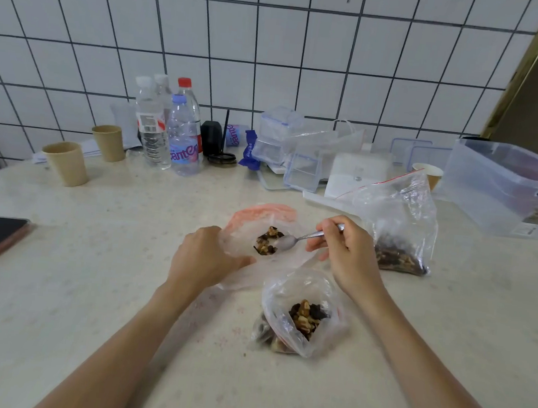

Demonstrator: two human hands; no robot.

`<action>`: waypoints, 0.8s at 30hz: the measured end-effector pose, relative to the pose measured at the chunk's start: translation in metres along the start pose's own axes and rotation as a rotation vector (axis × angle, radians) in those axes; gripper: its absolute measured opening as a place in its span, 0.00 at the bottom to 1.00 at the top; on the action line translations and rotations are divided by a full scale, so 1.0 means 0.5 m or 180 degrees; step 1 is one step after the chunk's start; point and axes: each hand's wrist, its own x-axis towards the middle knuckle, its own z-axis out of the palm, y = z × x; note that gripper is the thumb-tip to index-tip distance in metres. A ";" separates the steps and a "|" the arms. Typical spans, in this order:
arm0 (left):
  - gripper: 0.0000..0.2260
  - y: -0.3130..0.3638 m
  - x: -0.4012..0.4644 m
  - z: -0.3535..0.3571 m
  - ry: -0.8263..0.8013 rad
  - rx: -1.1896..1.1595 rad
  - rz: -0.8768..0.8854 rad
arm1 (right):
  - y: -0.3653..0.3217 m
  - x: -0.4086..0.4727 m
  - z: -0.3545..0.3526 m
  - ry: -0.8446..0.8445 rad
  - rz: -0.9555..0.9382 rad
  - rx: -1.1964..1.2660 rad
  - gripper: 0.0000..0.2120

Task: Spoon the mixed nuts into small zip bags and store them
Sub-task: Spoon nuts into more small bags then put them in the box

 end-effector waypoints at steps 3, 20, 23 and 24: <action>0.19 0.003 -0.001 0.000 -0.0071 -0.0043 0.0052 | 0.006 -0.011 0.004 0.0058 -0.0147 -0.0042 0.11; 0.10 0.038 -0.024 -0.028 -0.0377 -0.2030 -0.0138 | 0.022 -0.012 0.000 -0.0087 -0.0597 -0.0465 0.10; 0.13 0.037 -0.019 -0.020 -0.0535 -0.2358 -0.0300 | 0.025 -0.010 0.004 -0.0127 -0.0449 -0.0323 0.10; 0.14 0.037 -0.016 -0.016 -0.0570 -0.2315 -0.0336 | 0.025 -0.009 0.005 -0.0133 -0.0335 -0.0213 0.09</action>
